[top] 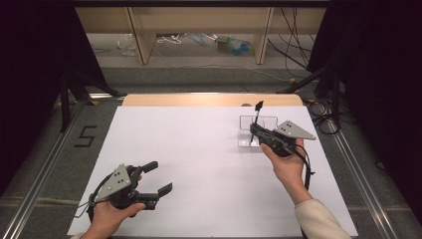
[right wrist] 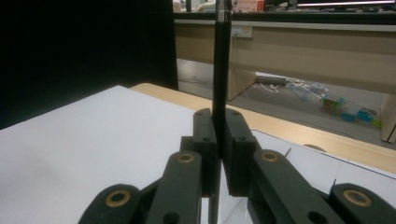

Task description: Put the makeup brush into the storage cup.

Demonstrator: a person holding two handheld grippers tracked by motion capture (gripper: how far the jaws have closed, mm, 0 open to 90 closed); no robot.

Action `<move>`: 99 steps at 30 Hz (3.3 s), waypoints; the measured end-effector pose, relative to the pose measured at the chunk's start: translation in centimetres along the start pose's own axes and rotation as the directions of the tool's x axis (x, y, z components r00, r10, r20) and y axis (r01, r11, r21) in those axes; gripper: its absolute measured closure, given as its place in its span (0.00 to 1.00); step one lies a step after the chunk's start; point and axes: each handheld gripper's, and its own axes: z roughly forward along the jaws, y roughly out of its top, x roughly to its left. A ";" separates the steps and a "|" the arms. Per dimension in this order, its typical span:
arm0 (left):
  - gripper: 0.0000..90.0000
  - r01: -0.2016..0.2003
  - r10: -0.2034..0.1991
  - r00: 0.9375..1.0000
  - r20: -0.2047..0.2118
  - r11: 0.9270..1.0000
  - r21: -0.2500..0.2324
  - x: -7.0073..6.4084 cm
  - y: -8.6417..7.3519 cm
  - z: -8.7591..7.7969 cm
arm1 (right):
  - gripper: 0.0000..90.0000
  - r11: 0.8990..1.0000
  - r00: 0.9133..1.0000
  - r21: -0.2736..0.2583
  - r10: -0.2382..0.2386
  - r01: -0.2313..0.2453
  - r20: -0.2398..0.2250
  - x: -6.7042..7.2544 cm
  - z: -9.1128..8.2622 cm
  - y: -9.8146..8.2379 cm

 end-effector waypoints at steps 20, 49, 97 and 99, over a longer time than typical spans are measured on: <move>0.17 0.002 -0.002 1.000 -0.001 1.000 -0.002 0.0 0.0 0.0 | 0.95 1.000 1.000 0.003 0.007 -0.007 0.003 -0.3 0.5 0.2; 0.17 0.008 -0.008 1.000 -0.001 1.000 -0.002 0.0 0.0 0.0 | 0.95 1.000 1.000 -0.004 0.019 -0.019 0.012 -0.6 1.1 0.5; 0.17 0.000 0.000 1.000 -0.001 1.000 -0.003 0.0 0.0 0.0 | 0.95 0.999 1.000 -0.028 0.016 -0.015 0.022 -0.7 2.3 1.4; 0.17 0.000 0.000 1.000 -0.001 1.000 -0.004 0.1 0.0 0.0 | 0.95 0.999 1.000 -0.028 0.017 -0.016 0.022 -0.8 2.3 1.4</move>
